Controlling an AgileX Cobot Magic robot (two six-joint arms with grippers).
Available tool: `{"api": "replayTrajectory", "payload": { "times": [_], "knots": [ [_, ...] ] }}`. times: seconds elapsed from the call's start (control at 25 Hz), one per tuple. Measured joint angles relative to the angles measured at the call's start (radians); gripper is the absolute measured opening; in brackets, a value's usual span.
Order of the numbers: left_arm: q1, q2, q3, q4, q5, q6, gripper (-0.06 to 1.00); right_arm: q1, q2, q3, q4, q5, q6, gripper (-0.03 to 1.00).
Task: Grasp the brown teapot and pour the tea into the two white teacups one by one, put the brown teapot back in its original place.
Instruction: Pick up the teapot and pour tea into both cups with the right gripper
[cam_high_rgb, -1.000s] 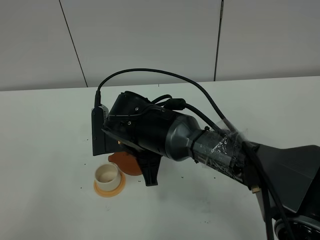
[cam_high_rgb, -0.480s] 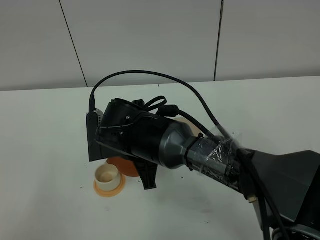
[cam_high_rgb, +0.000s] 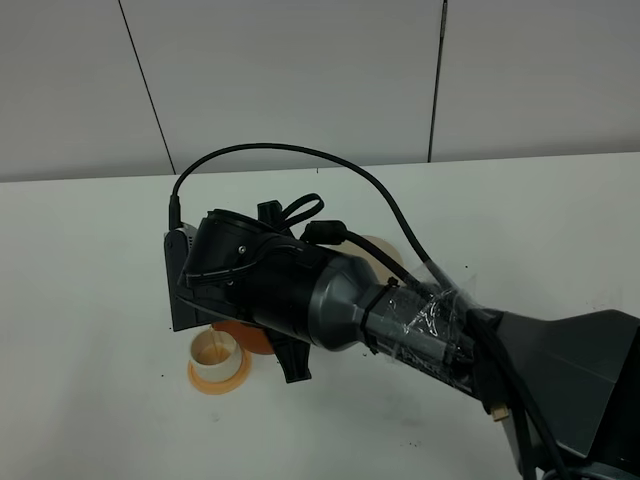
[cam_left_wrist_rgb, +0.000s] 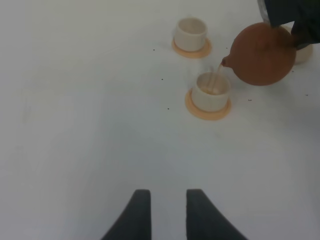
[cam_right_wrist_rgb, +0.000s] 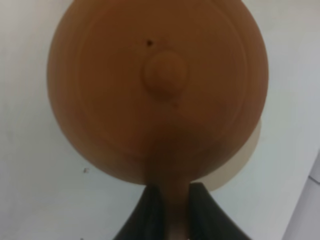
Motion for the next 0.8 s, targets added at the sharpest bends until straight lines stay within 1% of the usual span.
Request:
{"api": "replayTrajectory", "payload": {
  "times": [0.56, 0.8],
  "knots": [
    [0.0, 0.0, 0.0, 0.0, 0.0, 0.0, 0.24, 0.001, 0.0, 0.0, -0.045, 0.014, 0.001, 0.09],
    [0.0, 0.0, 0.0, 0.0, 0.0, 0.0, 0.24, 0.001, 0.0, 0.0, -0.063, 0.037, 0.003, 0.09]
  ]
}}
